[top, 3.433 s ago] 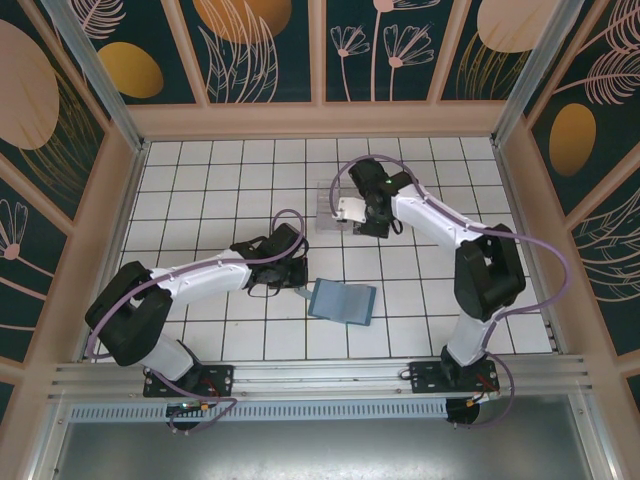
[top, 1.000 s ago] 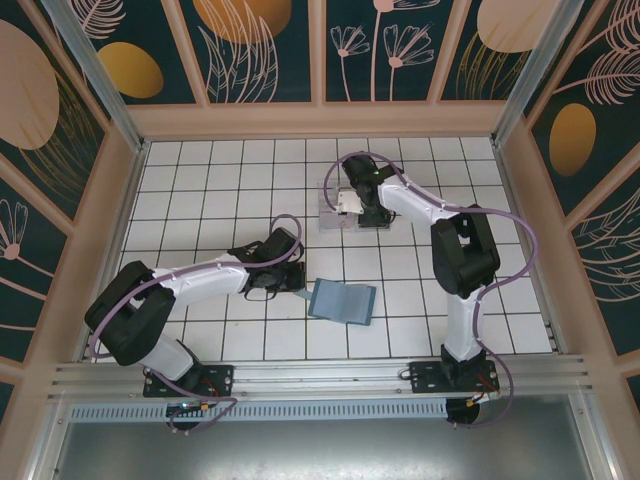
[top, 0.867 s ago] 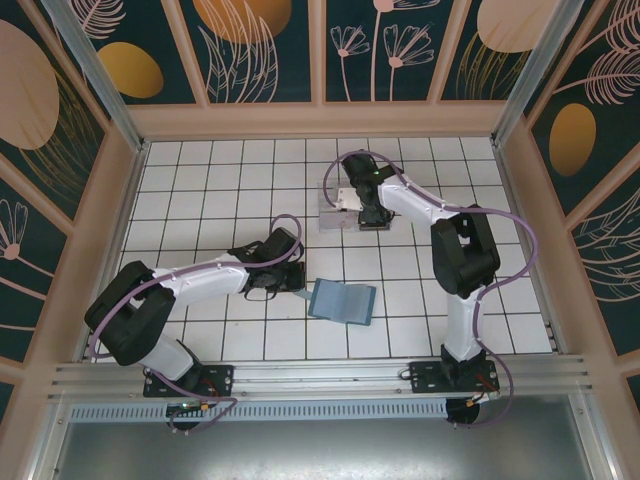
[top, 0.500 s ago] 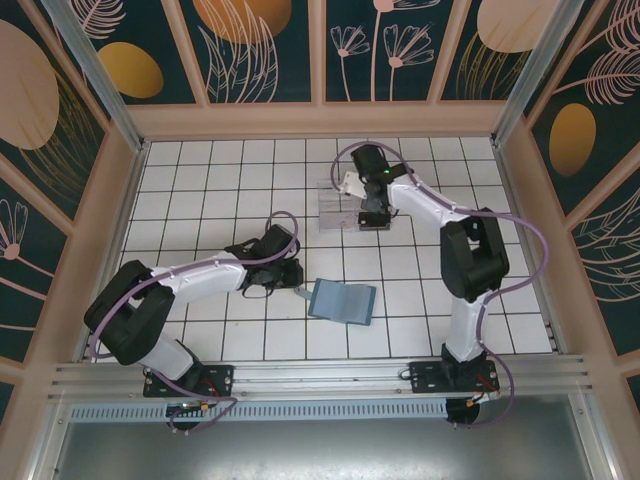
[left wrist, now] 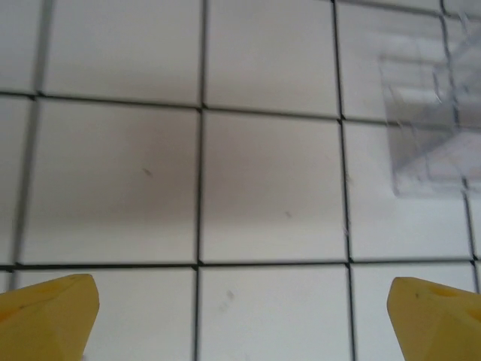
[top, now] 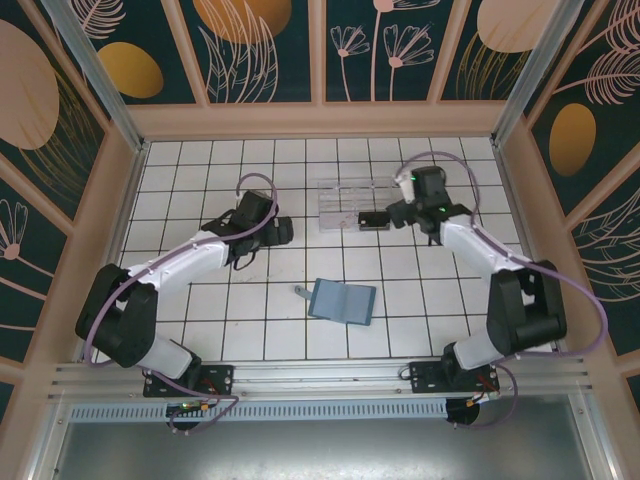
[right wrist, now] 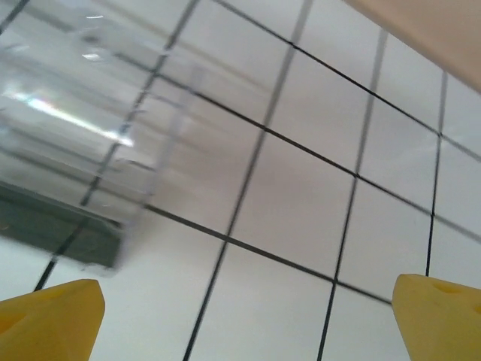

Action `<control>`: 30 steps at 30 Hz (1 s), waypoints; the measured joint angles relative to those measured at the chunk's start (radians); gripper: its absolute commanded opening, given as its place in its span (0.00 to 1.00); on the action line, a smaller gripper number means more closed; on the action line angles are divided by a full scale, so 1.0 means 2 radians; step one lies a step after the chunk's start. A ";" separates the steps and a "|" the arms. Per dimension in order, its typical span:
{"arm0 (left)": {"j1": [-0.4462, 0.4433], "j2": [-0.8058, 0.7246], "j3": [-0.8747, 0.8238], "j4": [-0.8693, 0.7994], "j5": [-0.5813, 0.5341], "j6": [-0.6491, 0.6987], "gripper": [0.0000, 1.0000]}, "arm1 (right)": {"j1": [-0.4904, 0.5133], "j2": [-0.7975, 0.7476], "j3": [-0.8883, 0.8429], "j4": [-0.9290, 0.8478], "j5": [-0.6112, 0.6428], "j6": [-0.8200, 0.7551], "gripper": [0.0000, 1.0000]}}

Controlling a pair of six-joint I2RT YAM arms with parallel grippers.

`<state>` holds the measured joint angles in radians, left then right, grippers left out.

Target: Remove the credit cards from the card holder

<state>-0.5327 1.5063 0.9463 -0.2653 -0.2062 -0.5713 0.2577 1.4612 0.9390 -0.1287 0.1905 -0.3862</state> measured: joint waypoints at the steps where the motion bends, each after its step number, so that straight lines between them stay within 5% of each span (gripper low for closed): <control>1: 0.004 0.000 0.000 0.002 -0.018 0.005 0.99 | -0.015 -0.016 -0.023 0.023 -0.008 0.019 0.99; 8: 0.043 -0.002 -0.045 0.077 -0.148 0.062 0.98 | -0.109 -0.079 -0.197 0.212 -0.050 0.141 0.99; 17: 0.121 -0.040 -0.151 0.202 -0.250 0.109 0.99 | -0.139 -0.037 -0.311 0.458 -0.038 0.200 0.99; 24: 0.198 -0.092 -0.272 0.418 -0.227 0.158 0.98 | -0.136 0.018 -0.332 0.577 -0.041 0.211 0.99; 30: 0.216 -0.076 -0.343 0.557 -0.180 0.194 0.99 | -0.135 0.034 -0.357 0.649 -0.042 0.211 0.99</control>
<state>-0.1009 1.3533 0.2596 0.8494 -0.5663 -0.1825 -0.0132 1.5295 0.2256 1.1683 0.1062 0.0353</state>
